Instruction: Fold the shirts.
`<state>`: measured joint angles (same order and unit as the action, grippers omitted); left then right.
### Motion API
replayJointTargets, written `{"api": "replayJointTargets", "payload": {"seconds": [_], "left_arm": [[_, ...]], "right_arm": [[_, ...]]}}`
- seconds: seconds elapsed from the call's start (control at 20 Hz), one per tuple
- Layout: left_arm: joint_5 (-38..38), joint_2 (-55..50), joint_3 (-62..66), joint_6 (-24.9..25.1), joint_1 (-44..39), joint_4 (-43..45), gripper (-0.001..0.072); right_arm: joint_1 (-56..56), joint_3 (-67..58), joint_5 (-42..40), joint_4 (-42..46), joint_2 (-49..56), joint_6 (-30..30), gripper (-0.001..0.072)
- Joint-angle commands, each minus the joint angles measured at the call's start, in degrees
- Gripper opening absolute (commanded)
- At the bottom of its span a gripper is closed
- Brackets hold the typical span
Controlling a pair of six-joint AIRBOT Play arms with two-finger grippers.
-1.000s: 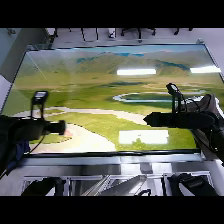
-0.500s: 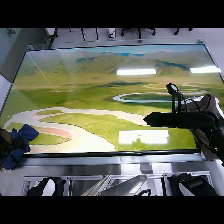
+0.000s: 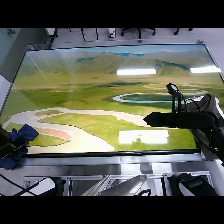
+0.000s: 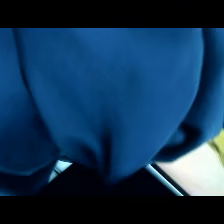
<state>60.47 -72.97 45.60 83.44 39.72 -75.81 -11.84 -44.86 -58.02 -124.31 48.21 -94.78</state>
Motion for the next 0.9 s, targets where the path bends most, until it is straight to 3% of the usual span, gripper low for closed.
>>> {"api": "replayJointTargets", "payload": {"seconds": [0.0, 0.1, 0.25, 0.45, 0.65, 0.85], "left_arm": [[5.4, -3.9, 5.2, 0.3, -0.7, -1.3, 0.0013], [8.9, -1.5, 8.8, 0.4, -3.9, -3.8, 0.0013], [11.3, 5.5, 16.4, 2.7, -13.1, -15.0, 0.0013], [15.2, 11.3, 30.4, 2.6, -33.5, -29.1, 0.0013], [14.1, 8.3, 39.4, -0.9, -56.3, -30.3, 0.0013], [11.2, -1.2, 40.5, -3.0, -70.9, -30.3, 0.0013]], "right_arm": [[0.0, 0.0, 0.0, 0.0, 0.0, -0.2, 0.0015], [0.0, 0.0, 0.0, 0.0, 0.0, -0.2, 0.0015], [0.0, 0.0, 0.0, 0.0, 0.0, -0.2, 0.0015], [0.0, 0.0, 0.0, 0.0, 0.0, -0.2, 0.0015], [0.0, 0.0, 0.0, 0.0, 0.0, -0.2, 0.0015], [0.0, 0.0, 0.0, 0.0, 0.0, -0.2, 0.0015]]}}
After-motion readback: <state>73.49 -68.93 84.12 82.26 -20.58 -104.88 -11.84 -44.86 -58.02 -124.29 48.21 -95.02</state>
